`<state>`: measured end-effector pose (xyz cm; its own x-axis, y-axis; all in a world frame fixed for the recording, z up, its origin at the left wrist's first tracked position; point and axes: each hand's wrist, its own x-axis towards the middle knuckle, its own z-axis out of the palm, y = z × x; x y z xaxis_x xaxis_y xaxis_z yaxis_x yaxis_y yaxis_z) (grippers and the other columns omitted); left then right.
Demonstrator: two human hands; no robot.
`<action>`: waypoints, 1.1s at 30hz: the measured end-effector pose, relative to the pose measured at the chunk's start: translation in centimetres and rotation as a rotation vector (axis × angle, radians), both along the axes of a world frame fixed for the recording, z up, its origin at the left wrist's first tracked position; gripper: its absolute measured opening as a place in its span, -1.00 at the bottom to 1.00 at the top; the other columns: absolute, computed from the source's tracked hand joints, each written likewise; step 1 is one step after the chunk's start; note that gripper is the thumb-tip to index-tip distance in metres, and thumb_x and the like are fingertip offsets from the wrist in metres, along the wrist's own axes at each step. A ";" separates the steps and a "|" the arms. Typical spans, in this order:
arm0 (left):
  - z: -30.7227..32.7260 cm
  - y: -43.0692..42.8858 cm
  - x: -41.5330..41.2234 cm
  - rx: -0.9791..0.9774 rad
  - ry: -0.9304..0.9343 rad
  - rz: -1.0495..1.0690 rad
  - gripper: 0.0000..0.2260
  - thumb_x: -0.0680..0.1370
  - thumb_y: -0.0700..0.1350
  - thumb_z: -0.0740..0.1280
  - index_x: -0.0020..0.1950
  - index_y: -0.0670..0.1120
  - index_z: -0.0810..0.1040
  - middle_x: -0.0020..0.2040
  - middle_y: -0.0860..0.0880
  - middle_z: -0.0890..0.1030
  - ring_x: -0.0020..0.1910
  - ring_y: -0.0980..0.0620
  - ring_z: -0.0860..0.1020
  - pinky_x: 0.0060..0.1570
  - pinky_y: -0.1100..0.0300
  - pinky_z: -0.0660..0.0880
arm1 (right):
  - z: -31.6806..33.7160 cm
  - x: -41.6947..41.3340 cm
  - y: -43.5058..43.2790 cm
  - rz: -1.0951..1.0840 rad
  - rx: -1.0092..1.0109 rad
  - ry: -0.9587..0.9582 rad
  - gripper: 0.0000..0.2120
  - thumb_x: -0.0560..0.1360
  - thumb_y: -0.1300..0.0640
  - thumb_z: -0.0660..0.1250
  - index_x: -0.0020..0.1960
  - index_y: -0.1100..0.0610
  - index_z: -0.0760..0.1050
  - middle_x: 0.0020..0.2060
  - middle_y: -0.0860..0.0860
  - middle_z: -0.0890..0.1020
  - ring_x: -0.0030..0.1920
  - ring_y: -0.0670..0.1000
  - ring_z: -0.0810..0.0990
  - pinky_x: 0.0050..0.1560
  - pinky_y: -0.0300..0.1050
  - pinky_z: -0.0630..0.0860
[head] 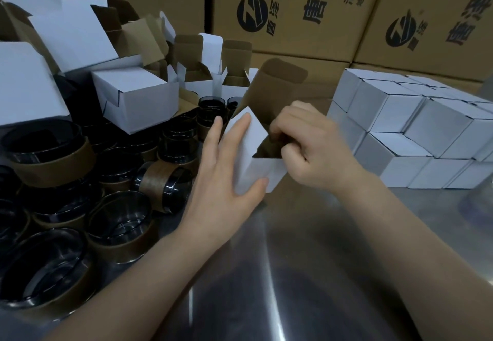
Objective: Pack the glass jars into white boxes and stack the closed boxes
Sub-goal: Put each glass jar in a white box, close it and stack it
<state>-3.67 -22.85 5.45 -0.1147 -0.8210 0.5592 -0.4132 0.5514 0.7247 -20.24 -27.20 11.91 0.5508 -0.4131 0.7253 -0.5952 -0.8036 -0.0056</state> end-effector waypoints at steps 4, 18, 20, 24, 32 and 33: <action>0.0 -0.2 0.2 0.006 -0.044 0.014 -0.11 0.46 -0.09 0.45 0.44 0.50 -0.09 0.59 0.14 -0.11 0.29 0.63 -0.15 0.10 0.50 0.02 | -0.1 0.2 0.2 0.030 0.005 0.033 -0.82 0.28 0.29 0.09 -0.26 0.22 0.47 -0.33 -0.04 0.36 -0.28 -0.01 0.28 -0.16 -0.21 0.22; -0.3 -0.6 0.5 0.111 0.004 0.031 -0.20 0.39 -0.09 0.52 0.34 0.39 0.06 0.45 0.12 0.31 0.39 0.16 0.34 0.23 0.21 0.35 | -0.7 -0.3 0.2 0.027 0.370 -0.428 -0.84 0.45 0.26 0.23 -0.13 0.01 0.47 -0.26 -0.12 0.53 -0.20 0.01 0.56 -0.16 -0.13 0.52; -0.4 -0.7 0.5 0.118 0.018 0.038 -0.20 0.38 -0.08 0.53 0.32 0.41 0.07 0.37 0.21 0.31 0.24 0.29 0.37 0.10 0.38 0.31 | -0.7 -0.4 0.0 0.045 0.413 -0.509 -0.82 0.45 0.26 0.22 -0.15 -0.02 0.47 -0.31 -0.09 0.55 -0.23 0.04 0.59 -0.17 -0.09 0.54; -0.7 -0.9 0.6 0.162 0.054 0.032 -0.20 0.35 -0.05 0.55 0.29 0.43 0.08 0.17 0.31 0.36 -0.01 0.47 0.36 -0.07 0.45 0.26 | -0.8 -0.7 -0.6 0.086 0.484 -0.633 -0.80 0.45 0.32 0.19 -0.15 0.05 0.49 -0.40 -0.07 0.59 -0.30 -0.05 0.59 -0.16 -0.28 0.49; -0.5 -1.1 0.7 0.204 0.097 0.026 -0.19 0.33 -0.06 0.59 0.21 0.46 0.09 0.28 0.10 0.49 0.18 0.07 0.55 0.19 -0.05 0.53 | -1.3 -1.1 -1.5 0.079 0.634 -0.832 -0.83 0.44 0.28 0.17 -0.16 0.10 0.50 -0.46 0.00 0.60 -0.36 -0.04 0.56 -0.32 -0.32 0.44; -0.5 -1.1 0.7 0.204 0.098 0.023 -0.19 0.32 -0.06 0.59 0.22 0.44 0.08 0.28 0.09 0.49 0.19 0.07 0.55 0.19 -0.05 0.53 | -1.4 -1.1 -1.5 0.060 0.653 -0.844 -0.85 0.42 0.27 0.18 -0.17 0.09 0.50 -0.46 -0.01 0.58 -0.36 -0.02 0.55 -0.31 -0.31 0.44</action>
